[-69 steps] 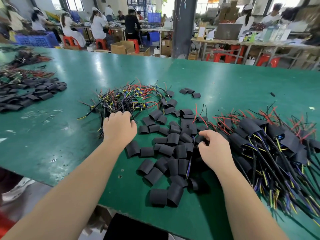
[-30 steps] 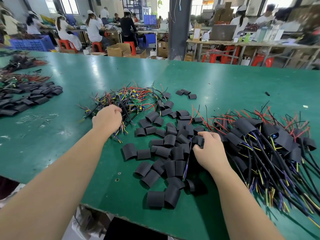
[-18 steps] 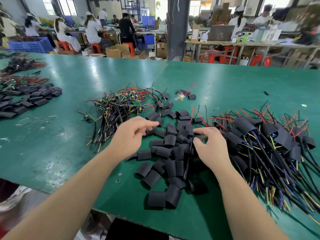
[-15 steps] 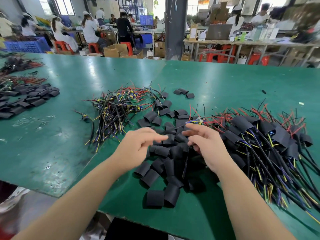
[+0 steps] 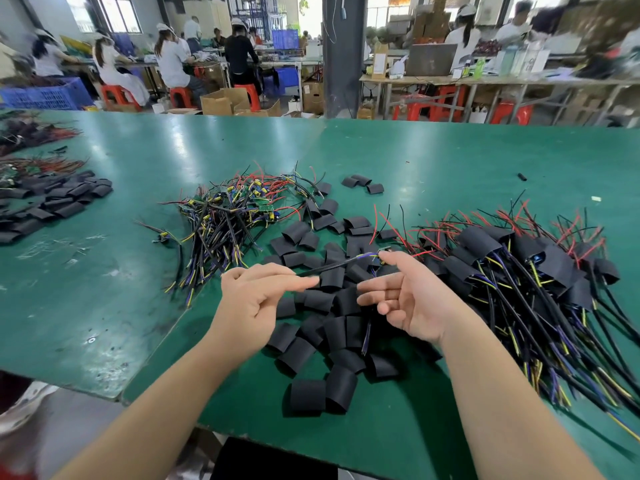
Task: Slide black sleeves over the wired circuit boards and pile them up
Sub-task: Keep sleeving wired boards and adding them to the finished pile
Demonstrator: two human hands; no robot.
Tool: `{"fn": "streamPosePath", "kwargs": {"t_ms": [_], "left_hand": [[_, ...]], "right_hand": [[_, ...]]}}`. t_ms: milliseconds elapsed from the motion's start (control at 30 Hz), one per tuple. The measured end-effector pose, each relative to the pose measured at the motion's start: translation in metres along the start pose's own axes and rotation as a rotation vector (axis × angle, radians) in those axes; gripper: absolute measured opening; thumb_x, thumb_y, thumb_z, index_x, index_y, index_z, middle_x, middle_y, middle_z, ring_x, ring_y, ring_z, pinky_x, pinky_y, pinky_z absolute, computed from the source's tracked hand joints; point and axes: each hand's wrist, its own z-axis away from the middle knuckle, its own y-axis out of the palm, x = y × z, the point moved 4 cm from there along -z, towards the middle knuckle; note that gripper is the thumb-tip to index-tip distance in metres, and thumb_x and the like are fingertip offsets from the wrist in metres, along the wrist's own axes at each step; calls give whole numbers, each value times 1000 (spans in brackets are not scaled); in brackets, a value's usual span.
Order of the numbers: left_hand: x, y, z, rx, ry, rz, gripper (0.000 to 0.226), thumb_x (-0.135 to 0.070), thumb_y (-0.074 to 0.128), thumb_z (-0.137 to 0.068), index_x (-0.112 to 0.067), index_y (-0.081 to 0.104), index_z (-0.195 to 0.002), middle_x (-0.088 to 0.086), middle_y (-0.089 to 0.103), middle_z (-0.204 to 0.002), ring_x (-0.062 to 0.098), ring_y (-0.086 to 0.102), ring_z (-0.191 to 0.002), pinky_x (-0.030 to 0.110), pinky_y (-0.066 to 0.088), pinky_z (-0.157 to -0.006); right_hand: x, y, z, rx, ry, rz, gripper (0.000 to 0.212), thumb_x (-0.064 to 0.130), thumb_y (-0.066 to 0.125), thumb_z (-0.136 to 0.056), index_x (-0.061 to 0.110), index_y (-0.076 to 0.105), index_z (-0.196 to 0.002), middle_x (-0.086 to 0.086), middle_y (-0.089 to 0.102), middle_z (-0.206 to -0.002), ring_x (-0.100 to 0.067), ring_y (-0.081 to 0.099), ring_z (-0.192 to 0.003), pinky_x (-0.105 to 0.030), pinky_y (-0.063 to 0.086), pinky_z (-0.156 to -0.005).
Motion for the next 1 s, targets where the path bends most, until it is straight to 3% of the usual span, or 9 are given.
{"fn": "streamPosePath", "kwargs": {"t_ms": [133,233,367,433,500,700,867,933,1000], "left_hand": [[2,-5,-1,8,-48,35,52,-1,39,-87,-45,63,-100,-30,60,-103,0,53,-99,30,20,-96],[13,-3,1,20,-128,36,39,1,41,-91,-35,53,-86,-24,65,-97,9,55,-99,39,24,-101],[17,0,-1,-3,-271,-141,35,-3,38,-96,-38,34,-91,-23,64,-92,-6,46,-103,19,8,-102],[12,0,-5,-30,-316,-299,14,-24,39,-97,-37,40,-99,-21,62,-97,7,48,-108,33,3,-108],[1,1,-9,-68,-317,-509,26,-41,35,-94,-28,54,-105,-14,62,-105,21,48,-115,45,3,-109],[-19,0,-21,-81,-356,-852,32,-39,51,-91,-14,69,-95,9,57,-131,44,40,-127,55,3,-109],[-35,2,-30,-10,-231,-619,34,-39,38,-99,-26,61,-120,-5,58,-131,20,47,-125,45,7,-109],[-43,12,-36,99,-177,-407,30,-38,39,-99,-29,61,-118,-10,69,-104,7,58,-106,37,20,-107],[-46,20,-39,159,-196,-142,20,-31,49,-97,-23,66,-105,-7,69,-74,5,62,-79,27,40,-88]], "right_hand": [[10,0,-4,-62,-234,-217,26,30,63,-87,8,63,-100,-11,71,-74,-12,54,-42,-15,37,-37],[14,2,-1,-21,-333,-319,41,25,75,-67,9,62,-102,-7,70,-72,-12,62,-53,-17,48,-48],[12,11,1,62,-348,-316,19,16,72,-70,10,63,-86,-8,71,-71,-15,69,-62,-19,53,-52],[11,16,1,121,-377,-289,22,9,69,-70,10,64,-91,-9,73,-82,-18,72,-71,-20,54,-56],[10,18,2,164,-414,-265,23,-2,64,-77,9,64,-97,-12,74,-96,-22,72,-80,-22,56,-62],[15,13,5,137,-518,-319,34,-20,46,-85,6,67,-93,-12,73,-89,-22,72,-80,-20,56,-64],[15,20,6,188,-556,-199,49,-26,41,-83,9,73,-72,-9,73,-83,-19,72,-79,-21,57,-66],[13,28,8,240,-578,-151,56,-31,41,-79,12,74,-64,-7,74,-86,-18,71,-82,-22,57,-69],[13,31,10,234,-600,-106,54,-30,46,-77,14,75,-66,-5,74,-87,-16,71,-80,-23,57,-69]]}}
